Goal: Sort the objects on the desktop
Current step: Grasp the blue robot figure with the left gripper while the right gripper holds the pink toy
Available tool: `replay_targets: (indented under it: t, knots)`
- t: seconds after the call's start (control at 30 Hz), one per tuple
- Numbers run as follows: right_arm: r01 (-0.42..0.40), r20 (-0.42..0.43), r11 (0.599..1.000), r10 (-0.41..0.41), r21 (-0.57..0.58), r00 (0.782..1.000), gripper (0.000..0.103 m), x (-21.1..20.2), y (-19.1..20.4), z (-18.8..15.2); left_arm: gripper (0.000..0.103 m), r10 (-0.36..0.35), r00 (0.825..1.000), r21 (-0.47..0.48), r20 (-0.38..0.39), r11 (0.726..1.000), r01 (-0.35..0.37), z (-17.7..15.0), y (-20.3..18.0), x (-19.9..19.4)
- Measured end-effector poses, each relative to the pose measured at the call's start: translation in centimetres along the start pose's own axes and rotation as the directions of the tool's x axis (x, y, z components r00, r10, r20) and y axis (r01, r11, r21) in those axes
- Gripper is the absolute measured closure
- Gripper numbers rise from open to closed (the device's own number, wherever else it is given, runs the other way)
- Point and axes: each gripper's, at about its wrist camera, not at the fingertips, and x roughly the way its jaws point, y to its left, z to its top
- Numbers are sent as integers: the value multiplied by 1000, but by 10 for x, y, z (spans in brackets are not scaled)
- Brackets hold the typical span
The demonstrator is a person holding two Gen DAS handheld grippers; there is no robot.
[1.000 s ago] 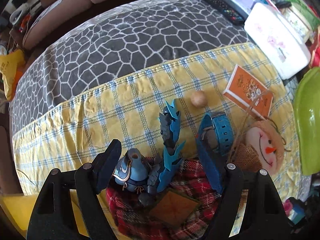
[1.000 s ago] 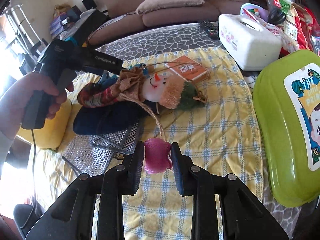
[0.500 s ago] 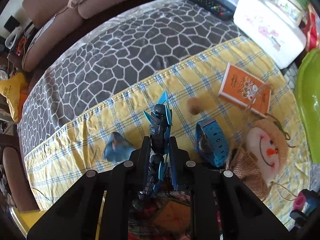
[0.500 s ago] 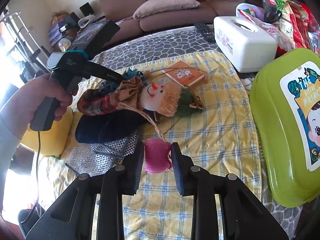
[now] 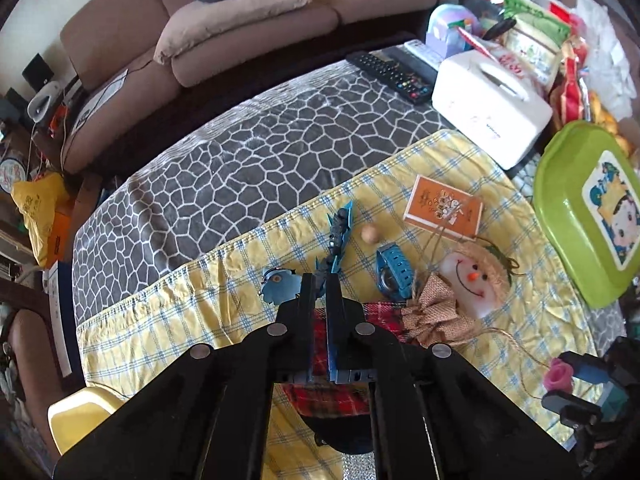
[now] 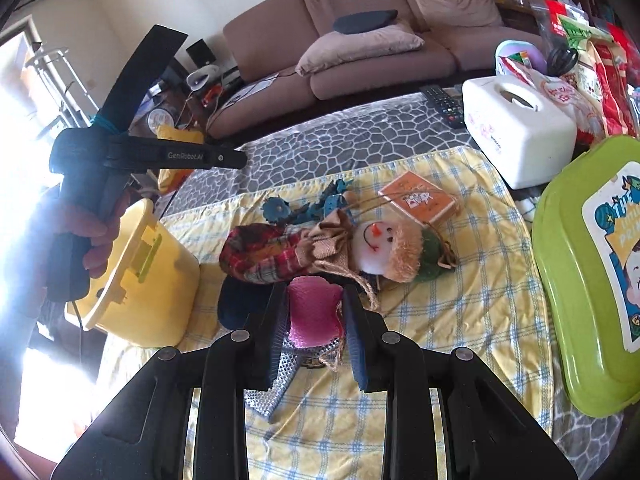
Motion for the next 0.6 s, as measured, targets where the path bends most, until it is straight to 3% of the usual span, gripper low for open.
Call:
replay_targets:
  t: [0.03,0.07,0.1,0.23,0.43,0.6]
  knots:
    - [3,-2,1000,-3,6,1000,76,1,-1,0,84,6,1000,-3,-19,1000,-6,2,-2,13]
    - [4,-1,1000,-4,12,1000,76,2,-3,0,68,19,999,-8,-35,1000,-19,2,-4,27]
    - [2,0,1000,-2,19,1000,76,2,-4,1,61,36,998,-13,-51,999,-36,3,-6,41]
    - [-1,0,999,1,39,1000,76,6,-11,4,61,57,990,-27,-126,998,-61,9,-12,89]
    - [4,-7,998,-3,70,1000,76,8,-26,4,61,126,979,39,-157,992,-122,22,-23,124]
    - [10,-13,997,-9,73,1000,75,6,-33,0,68,29,985,-34,-171,999,-36,31,-16,135]
